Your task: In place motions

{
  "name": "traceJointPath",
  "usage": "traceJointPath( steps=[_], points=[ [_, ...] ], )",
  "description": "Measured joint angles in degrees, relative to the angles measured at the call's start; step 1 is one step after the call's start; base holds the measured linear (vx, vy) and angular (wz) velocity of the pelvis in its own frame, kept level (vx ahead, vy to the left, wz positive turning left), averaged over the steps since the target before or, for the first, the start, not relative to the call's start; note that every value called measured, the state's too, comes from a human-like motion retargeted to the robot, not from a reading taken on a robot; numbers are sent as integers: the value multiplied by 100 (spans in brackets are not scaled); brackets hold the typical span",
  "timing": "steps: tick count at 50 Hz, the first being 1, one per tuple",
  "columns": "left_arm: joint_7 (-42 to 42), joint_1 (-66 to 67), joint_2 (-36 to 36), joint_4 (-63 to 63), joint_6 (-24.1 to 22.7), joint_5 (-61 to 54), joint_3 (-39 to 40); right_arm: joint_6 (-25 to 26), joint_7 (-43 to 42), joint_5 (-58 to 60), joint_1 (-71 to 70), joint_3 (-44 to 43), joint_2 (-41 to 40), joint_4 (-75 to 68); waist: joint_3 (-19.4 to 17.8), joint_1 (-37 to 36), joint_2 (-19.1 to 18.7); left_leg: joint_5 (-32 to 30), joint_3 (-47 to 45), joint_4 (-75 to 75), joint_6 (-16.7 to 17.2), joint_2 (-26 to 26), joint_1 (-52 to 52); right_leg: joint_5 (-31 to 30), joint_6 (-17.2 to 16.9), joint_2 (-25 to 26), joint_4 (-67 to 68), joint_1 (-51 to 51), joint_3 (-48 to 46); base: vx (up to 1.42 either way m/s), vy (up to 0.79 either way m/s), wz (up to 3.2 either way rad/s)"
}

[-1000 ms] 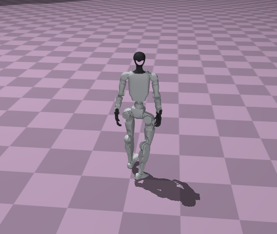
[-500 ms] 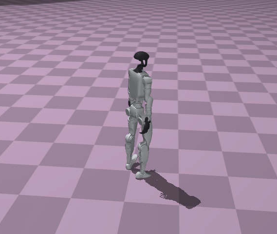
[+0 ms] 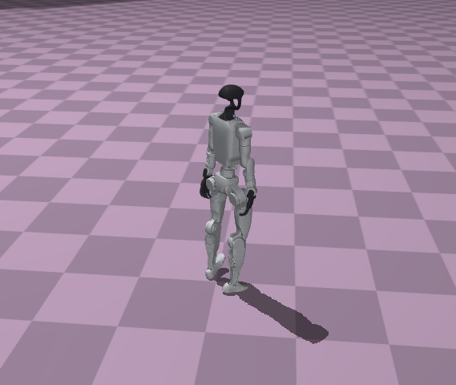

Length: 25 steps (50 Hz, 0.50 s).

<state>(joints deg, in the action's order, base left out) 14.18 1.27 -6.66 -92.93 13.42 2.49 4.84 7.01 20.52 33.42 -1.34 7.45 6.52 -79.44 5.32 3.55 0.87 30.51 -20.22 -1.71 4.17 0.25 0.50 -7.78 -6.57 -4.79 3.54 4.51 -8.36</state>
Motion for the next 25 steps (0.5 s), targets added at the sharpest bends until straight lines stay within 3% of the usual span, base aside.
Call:
traceJointPath(
  steps=[11,25],
  points=[
    [-14,118,-88,-65,3,-60,77,133,-53,-112,-62,-128,63,-265,50,103,101,121,-221,35,48,69,-105,-66,8,60,-8,28,182,-14,-1,-12],
    [106,354,100,574,-112,-26,89,195,-171,-99,-537,360,48,-496,27,441,-48,423,-1850,-39,170,234,-535,-446,-136,469,-3,496,1474,-17,10,-120]
  ],
)
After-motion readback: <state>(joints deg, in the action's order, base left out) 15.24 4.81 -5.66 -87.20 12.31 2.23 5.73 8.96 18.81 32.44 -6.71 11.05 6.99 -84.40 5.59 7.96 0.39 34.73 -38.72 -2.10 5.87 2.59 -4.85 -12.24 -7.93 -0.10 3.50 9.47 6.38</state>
